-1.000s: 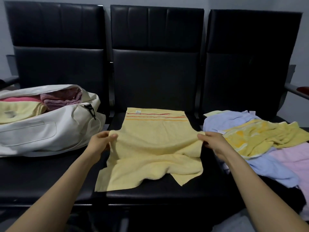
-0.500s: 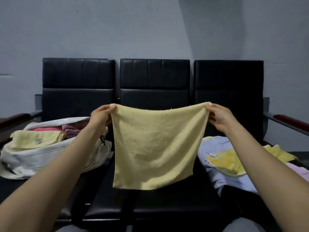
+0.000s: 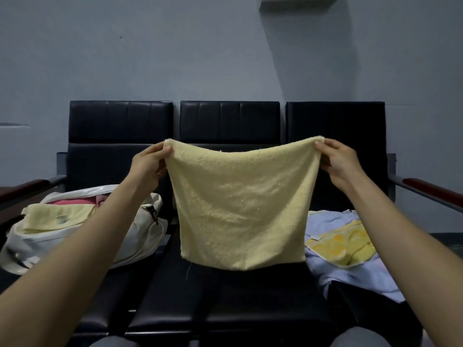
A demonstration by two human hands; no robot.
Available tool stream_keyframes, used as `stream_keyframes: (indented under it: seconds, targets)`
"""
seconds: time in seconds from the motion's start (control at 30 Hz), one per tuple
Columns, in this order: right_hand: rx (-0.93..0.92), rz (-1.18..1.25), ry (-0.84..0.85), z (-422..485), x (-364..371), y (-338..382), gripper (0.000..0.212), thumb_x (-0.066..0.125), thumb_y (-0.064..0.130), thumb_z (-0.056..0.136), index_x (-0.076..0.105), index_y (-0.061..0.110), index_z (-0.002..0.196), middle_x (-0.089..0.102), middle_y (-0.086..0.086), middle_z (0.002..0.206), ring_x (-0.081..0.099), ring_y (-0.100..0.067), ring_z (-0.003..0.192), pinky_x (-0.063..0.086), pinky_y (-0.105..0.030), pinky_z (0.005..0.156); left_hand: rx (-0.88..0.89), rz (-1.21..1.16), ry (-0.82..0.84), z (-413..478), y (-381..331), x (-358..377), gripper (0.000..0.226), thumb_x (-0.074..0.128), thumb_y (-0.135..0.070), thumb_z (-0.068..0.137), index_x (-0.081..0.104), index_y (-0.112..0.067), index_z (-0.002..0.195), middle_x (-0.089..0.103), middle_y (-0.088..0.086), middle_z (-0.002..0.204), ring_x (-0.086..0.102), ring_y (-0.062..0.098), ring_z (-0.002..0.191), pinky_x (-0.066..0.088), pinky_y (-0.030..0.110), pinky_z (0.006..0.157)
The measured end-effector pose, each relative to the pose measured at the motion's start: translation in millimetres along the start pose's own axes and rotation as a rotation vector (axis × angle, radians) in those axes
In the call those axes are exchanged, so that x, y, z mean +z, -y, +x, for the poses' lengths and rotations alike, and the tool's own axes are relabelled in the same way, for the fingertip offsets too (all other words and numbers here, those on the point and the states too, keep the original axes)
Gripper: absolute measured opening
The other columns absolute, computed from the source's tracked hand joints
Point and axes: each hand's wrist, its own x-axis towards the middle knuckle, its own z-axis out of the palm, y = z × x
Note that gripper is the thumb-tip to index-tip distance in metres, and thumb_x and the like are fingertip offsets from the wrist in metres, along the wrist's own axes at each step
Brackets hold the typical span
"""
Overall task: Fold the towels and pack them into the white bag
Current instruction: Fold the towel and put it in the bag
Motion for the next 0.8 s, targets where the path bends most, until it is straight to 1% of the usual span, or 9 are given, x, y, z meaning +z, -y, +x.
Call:
stream_keyframes:
  seconds: [0.07,0.13,0.2,0.3,0.43,0.57,0.63,0.73,0.8]
  targets:
    - [-0.035,0.022,0.015,-9.2,-0.2,2.5,0.008,0.069,0.018,0.087,0.069,0.018,0.095,0.069,0.0,0.092,0.065,-0.012,0.086,0.052,-0.025,0.072,0.028,0.0,0.002,-5.5,-1.3,-3.9,0.024,0.064,-0.016,0.09,0.067,-0.015,0.114,0.068,0.004,0.109,0.063,0.019,0.104,0.05,0.035,0.098]
    - [-0.076,0.078,0.041,-18.8,-0.4,6.6,0.018,0.075,0.022,0.075,0.07,0.016,0.092,0.071,0.002,0.084,0.066,-0.01,0.08,0.053,-0.022,0.069,0.081,-0.014,0.01,-10.7,-3.5,-8.9,0.019,0.064,-0.017,0.091,0.067,-0.017,0.11,0.068,0.003,0.108,0.064,0.018,0.104,0.053,0.031,0.093]
    - [-0.108,0.114,0.062,-23.6,-2.3,8.2,0.023,0.075,0.023,0.07,0.07,0.015,0.091,0.071,0.004,0.081,0.066,-0.009,0.078,0.053,-0.021,0.069,0.128,-0.029,0.025,-13.1,-5.3,-14.5,0.016,0.064,-0.018,0.09,0.067,-0.02,0.105,0.068,0.002,0.108,0.064,0.016,0.102,0.053,0.028,0.091]
    - [-0.113,0.159,0.068,-20.1,-3.9,3.8,0.012,0.072,0.017,0.081,0.071,0.017,0.093,0.07,0.004,0.087,0.066,-0.009,0.083,0.054,-0.023,0.076,0.19,-0.022,0.05,-8.1,-4.1,-20.2,0.018,0.065,-0.02,0.089,0.069,-0.019,0.107,0.067,0.0,0.108,0.063,0.014,0.101,0.052,0.028,0.092]
    - [-0.059,0.197,0.055,0.4,4.3,-8.8,0.007,0.07,0.014,0.085,0.072,0.018,0.091,0.071,0.003,0.086,0.066,-0.01,0.081,0.054,-0.024,0.072,0.21,-0.032,0.041,13.4,7.5,-16.4,0.015,0.064,-0.019,0.09,0.067,-0.017,0.105,0.065,-0.002,0.099,0.063,0.01,0.092,0.053,0.025,0.084]
    - [0.107,0.065,0.051,25.7,13.7,-51.7,0.008,0.071,0.018,0.084,0.068,0.018,0.091,0.071,0.004,0.082,0.066,-0.009,0.073,0.053,-0.024,0.067,0.046,0.074,-0.033,49.2,49.2,-9.7,0.014,0.064,-0.017,0.091,0.065,-0.013,0.104,0.064,0.0,0.084,0.06,0.005,0.064,0.05,0.015,0.054]
    - [0.225,-0.026,0.048,34.1,15.0,-91.4,0.005,0.065,0.012,0.09,0.066,0.017,0.091,0.07,0.003,0.08,0.064,-0.01,0.072,0.051,-0.023,0.067,-0.093,0.16,-0.063,67.1,86.2,-10.5,0.017,0.064,-0.013,0.091,0.063,-0.009,0.108,0.064,0.003,0.086,0.059,0.007,0.062,0.048,0.014,0.047]
    - [0.38,-0.108,0.045,38.9,15.6,-154.5,0.011,0.058,0.006,0.094,0.063,0.016,0.092,0.069,0.008,0.063,0.061,-0.007,0.062,0.048,-0.021,0.063,-0.246,0.262,-0.08,90.6,146.7,-15.3,0.024,0.067,-0.011,0.089,0.064,-0.005,0.112,0.066,0.009,0.098,0.063,0.016,0.075,0.053,0.023,0.058]
    - [0.447,-0.131,0.05,38.1,16.9,-187.3,0.013,0.058,0.008,0.094,0.062,0.019,0.09,0.068,0.004,0.073,0.059,-0.009,0.069,0.046,-0.024,0.07,-0.29,0.324,-0.087,101.6,177.8,-16.1,0.026,0.068,-0.011,0.088,0.064,-0.002,0.112,0.067,0.015,0.1,0.065,0.024,0.083,0.056,0.033,0.071]
